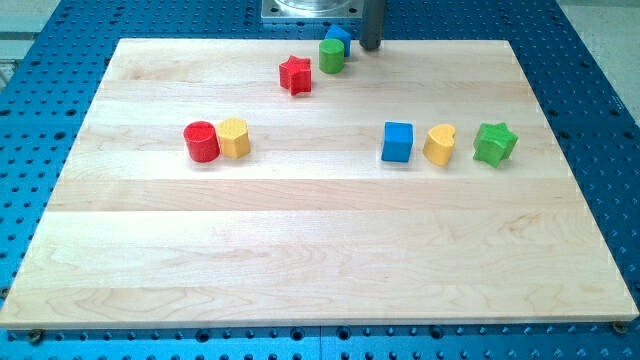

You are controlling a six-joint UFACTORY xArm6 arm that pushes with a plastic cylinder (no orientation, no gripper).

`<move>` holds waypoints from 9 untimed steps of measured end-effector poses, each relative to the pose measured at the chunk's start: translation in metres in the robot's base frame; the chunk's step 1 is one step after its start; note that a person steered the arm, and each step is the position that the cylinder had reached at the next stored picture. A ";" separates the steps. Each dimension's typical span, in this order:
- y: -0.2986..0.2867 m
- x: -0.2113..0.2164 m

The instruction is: Push the blue triangle into the red star

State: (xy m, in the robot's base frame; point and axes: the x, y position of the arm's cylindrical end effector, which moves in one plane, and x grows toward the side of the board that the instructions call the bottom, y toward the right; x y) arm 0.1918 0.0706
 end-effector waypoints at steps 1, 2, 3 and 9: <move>-0.042 0.001; -0.076 0.001; -0.134 0.033; -0.171 0.119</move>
State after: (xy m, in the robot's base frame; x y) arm 0.3104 -0.1005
